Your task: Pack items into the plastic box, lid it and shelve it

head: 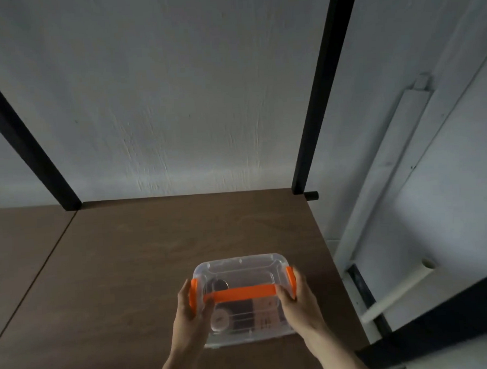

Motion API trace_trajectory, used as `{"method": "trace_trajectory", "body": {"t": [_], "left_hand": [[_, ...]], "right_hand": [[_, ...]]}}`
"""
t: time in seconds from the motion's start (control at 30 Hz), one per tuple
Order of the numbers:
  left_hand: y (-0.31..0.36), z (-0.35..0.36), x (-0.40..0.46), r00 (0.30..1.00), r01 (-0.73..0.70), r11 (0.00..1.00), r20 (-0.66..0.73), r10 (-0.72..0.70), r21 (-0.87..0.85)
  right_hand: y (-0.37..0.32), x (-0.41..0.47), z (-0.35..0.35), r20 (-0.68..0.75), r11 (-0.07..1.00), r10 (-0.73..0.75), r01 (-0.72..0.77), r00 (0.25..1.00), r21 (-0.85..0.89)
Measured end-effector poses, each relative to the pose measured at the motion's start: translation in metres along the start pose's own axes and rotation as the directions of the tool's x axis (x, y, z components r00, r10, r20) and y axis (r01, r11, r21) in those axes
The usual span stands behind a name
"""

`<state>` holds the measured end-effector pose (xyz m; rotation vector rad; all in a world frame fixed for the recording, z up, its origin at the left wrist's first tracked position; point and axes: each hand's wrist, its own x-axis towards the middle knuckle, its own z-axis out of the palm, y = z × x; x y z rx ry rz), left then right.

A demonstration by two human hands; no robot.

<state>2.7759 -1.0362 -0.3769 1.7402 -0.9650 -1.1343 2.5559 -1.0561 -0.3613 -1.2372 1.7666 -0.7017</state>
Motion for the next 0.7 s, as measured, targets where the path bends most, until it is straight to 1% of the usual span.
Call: {"method": "trace_trajectory", "body": {"t": [0.13,0.23,0.3,0.4,0.47,0.53,0.57,0.63,0.7], "left_hand": [[-0.004,0.001,0.002,0.999,-0.039,0.988,-0.019,0.043,0.152],[-0.001,-0.002,-0.002,0.997,-0.062,0.944,-0.020,0.073,0.323],[0.003,-0.007,-0.007,0.993,-0.102,0.896,-0.006,0.116,0.433],[0.012,-0.016,-0.018,0.984,-0.155,0.835,0.011,0.176,0.527],[0.019,-0.021,-0.025,0.961,-0.242,0.759,0.040,0.275,0.605],[0.025,-0.025,-0.032,0.914,-0.356,0.653,0.104,0.392,0.668],[0.029,-0.028,-0.036,0.894,-0.389,0.602,0.128,0.429,0.697],[0.034,-0.032,-0.045,0.867,-0.423,0.512,0.170,0.469,0.747],[0.034,-0.036,-0.059,0.861,-0.428,0.447,0.203,0.467,0.786]], "right_hand": [[0.002,0.003,0.002,-0.002,0.997,-0.008,0.008,1.000,-0.075],[0.000,0.000,0.001,-0.030,0.966,-0.040,0.031,0.999,-0.256],[-0.004,-0.008,-0.002,-0.076,0.919,-0.104,0.066,0.992,-0.389],[-0.008,-0.022,-0.011,-0.094,0.824,-0.284,0.192,0.954,-0.533],[-0.010,-0.031,-0.016,-0.059,0.746,-0.360,0.249,0.931,-0.617],[-0.013,-0.038,-0.019,-0.016,0.681,-0.367,0.257,0.930,-0.686],[-0.016,-0.044,-0.021,-0.015,0.665,-0.367,0.251,0.930,-0.704],[-0.019,-0.053,-0.024,-0.001,0.616,-0.407,0.274,0.914,-0.739],[-0.020,-0.066,-0.028,0.025,0.579,-0.459,0.320,0.888,-0.750]]}}
